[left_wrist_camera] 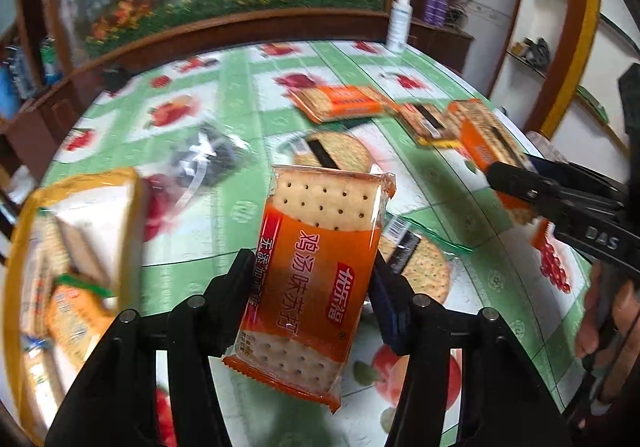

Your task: Organize snacks

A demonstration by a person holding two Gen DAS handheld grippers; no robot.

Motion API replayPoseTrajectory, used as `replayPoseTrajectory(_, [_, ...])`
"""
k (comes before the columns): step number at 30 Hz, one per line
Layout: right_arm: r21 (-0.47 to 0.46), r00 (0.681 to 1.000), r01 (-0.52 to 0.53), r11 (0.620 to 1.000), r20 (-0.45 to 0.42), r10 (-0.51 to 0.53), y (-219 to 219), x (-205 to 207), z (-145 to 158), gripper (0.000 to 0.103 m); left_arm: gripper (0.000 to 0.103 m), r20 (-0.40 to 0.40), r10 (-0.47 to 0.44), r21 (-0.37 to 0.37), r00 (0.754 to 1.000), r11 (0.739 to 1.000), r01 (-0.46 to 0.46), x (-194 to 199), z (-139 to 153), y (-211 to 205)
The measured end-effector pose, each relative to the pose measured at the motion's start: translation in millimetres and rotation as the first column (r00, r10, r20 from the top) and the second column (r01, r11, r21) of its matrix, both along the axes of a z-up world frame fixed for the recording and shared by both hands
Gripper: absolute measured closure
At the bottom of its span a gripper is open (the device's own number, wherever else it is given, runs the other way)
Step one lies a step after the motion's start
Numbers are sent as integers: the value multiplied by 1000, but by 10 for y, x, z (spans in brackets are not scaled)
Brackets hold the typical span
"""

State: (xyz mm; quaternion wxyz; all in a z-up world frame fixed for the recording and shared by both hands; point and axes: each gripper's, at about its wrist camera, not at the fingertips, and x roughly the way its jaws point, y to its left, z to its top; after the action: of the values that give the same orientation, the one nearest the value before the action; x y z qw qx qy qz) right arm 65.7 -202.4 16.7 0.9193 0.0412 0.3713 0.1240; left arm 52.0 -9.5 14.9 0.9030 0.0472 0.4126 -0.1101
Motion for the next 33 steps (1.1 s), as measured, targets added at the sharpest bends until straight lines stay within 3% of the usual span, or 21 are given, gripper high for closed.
replayPoseTrajectory(9, [48, 996, -79, 996, 49, 77, 253, -272, 250, 48, 49, 137, 127, 89, 982, 986, -140, -325, 298, 216])
replayPoseTrajectory(33, [30, 965, -252, 967, 84, 249, 1014, -572, 394, 48, 49, 235, 324, 35, 916, 939, -341, -719, 541, 937])
